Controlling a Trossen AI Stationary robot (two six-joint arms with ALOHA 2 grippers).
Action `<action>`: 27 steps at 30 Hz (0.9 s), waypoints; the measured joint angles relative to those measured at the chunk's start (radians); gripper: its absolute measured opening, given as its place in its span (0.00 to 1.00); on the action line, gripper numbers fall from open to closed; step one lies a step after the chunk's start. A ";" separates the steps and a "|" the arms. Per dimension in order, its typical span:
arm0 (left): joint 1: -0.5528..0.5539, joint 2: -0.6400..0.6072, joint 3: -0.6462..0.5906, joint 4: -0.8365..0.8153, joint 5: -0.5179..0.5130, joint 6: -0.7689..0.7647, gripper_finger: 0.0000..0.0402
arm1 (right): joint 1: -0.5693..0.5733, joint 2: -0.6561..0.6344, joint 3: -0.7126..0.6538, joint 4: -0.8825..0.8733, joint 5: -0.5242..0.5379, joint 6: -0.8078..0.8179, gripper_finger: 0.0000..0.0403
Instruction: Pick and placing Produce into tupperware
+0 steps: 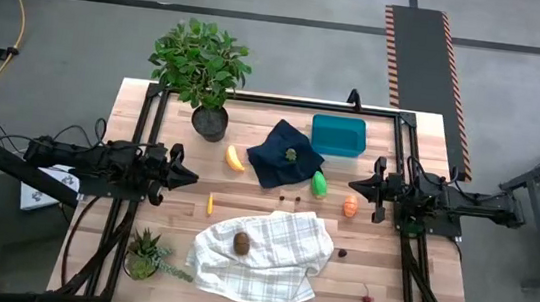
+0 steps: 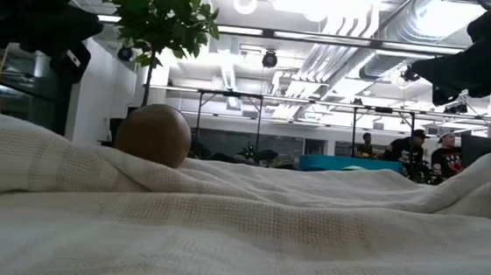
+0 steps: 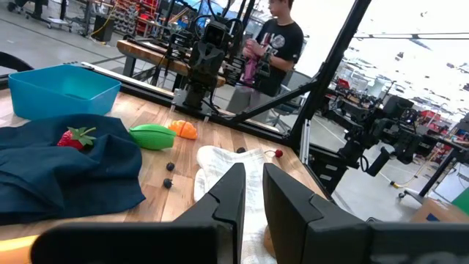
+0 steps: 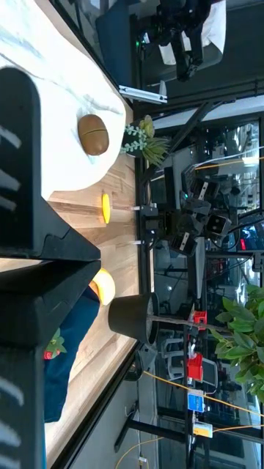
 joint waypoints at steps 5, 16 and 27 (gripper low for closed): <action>0.000 0.000 0.000 0.000 0.000 -0.020 0.10 | 0.000 0.000 0.000 0.000 0.000 0.000 0.00; 0.000 0.000 0.000 0.000 0.000 -0.542 0.10 | 0.000 0.000 0.000 0.000 0.000 0.000 0.00; 0.000 0.000 0.000 0.000 -0.001 -1.046 0.10 | 0.002 0.000 0.000 0.003 0.000 0.180 0.00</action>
